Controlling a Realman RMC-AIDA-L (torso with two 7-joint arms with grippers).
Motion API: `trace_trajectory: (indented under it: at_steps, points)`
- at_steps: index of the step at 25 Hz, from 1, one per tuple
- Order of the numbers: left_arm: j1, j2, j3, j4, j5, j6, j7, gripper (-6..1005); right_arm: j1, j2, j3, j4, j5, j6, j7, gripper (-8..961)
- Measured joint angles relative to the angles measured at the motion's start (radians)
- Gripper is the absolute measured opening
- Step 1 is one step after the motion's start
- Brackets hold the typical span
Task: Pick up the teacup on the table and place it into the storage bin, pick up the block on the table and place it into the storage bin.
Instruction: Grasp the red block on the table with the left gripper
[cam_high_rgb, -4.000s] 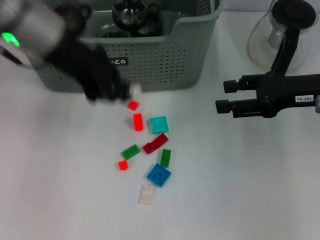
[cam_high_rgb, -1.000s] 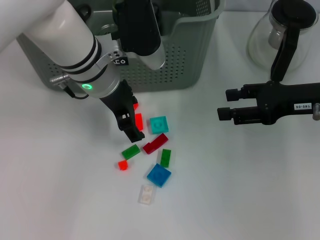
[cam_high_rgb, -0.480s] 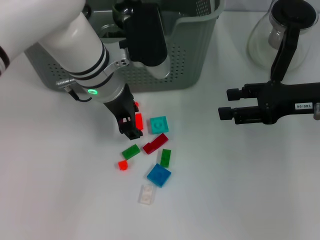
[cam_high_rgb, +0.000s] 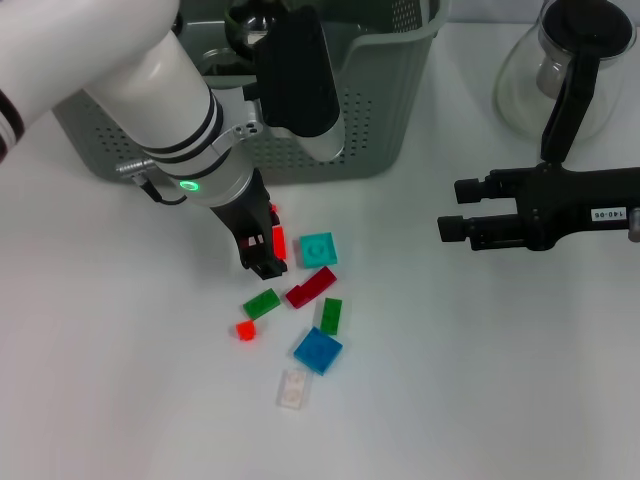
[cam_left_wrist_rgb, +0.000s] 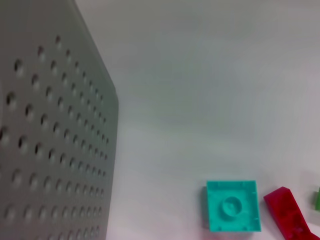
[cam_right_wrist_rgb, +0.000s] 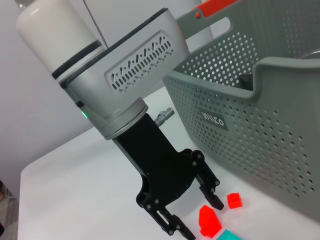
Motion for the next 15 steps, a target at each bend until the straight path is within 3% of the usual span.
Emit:
trace_trajectory:
  at_steps: [12,15]
  points:
    - [-0.006,-0.002,0.013,-0.019,0.000,-0.017,-0.004,598,-0.002,0.000,0.000,0.000,0.000,0.000,-0.002,748]
    - [-0.010,-0.002,0.013,-0.027,0.001,-0.020,-0.004,557,-0.002,0.000,0.000,0.000,0.000,0.000,-0.003,748]
